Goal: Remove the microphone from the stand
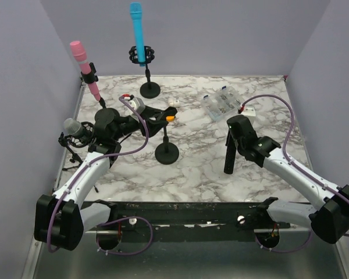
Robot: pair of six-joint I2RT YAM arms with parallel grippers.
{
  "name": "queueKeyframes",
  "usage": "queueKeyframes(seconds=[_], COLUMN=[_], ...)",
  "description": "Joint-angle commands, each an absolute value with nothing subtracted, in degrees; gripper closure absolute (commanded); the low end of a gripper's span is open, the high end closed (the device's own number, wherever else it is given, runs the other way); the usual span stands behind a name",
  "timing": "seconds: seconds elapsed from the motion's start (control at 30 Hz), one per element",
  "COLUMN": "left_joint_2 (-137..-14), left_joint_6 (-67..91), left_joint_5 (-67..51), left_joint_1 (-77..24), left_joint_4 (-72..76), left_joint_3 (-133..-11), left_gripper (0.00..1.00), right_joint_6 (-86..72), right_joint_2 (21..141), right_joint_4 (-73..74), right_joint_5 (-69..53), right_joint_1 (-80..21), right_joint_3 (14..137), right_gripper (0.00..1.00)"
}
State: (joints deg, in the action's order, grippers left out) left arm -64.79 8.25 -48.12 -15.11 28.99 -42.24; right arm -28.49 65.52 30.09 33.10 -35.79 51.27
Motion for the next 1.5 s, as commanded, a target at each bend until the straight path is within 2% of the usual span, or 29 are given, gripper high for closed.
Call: queueKeyframes(seconds=[0.0, 0.17, 0.2, 0.23, 0.27, 0.37, 0.53, 0.67, 0.93, 1.03, 1.17, 1.23, 1.47], left_joint_2=[-62.18, -61.70, -61.50, -61.39, -61.15, -60.03, -57.02, -53.17, -44.01, -42.12, -43.86, -44.98, -41.18], left_joint_6=[8.25, 8.85, 9.04, 9.29, 9.48, 9.49, 9.67, 10.55, 12.57, 18.20, 17.71, 16.75, 10.85], left_joint_5=[-44.71, -44.47, -44.64, -44.61, -44.49, -43.40, -39.76, -29.90, -17.06, -11.58, -10.27, -9.22, -11.99], left_joint_1=[-15.38, -15.38, -15.38, -15.38, -15.38, -15.38, -15.38, -15.38, -15.38, -15.38, -15.38, -15.38, -14.35], left_joint_4=[31.18, 31.27, 31.45, 31.69, 31.68, 31.40, 29.94, 24.48, 23.46, 22.16, 15.70, 14.95, 17.87], left_joint_3=[-41.44, -41.49, -41.48, -41.48, -41.53, -41.55, -41.81, -43.80, -43.95, -46.95, -56.45, -58.80, -50.41], left_gripper=[0.40, 0.29, 0.25, 0.14, 0.08, 0.01, 0.02, 0.02, 0.01, 0.01, 0.02, 0.01, 0.02], right_joint_6=[-28.56, -26.48, -26.16, -25.91, -25.76, -24.68, -26.92, -29.49, -30.20, -30.18, -29.99, -29.91, -29.27], right_joint_2=[68.66, 77.87, 79.64, 80.91, 81.98, 84.16, 86.60, 86.54, 86.77, 87.39, 88.05, 88.13, 88.70], right_joint_4=[30.44, 35.87, 37.34, 38.33, 39.13, 39.45, 39.18, 38.53, 36.57, 36.48, 36.06, 35.87, 36.12], right_joint_5=[21.59, 20.77, 20.77, 20.99, 20.70, 14.62, 8.24, 5.73, 5.65, 7.14, 7.47, 7.44, 8.32], right_joint_1=[-30.48, -27.60, -27.58, -27.55, -27.58, -27.60, -27.60, -27.55, -27.56, -27.60, -27.57, -27.55, -27.60], right_joint_3=[50.89, 55.05, 56.15, 57.05, 57.59, 57.70, 54.80, 52.61, 50.63, 50.24, 50.27, 50.34, 51.19], right_gripper=[0.99, 0.99, 0.99, 0.99, 0.99, 0.99, 0.99, 0.99, 0.99, 0.97, 0.86, 0.78, 0.52])
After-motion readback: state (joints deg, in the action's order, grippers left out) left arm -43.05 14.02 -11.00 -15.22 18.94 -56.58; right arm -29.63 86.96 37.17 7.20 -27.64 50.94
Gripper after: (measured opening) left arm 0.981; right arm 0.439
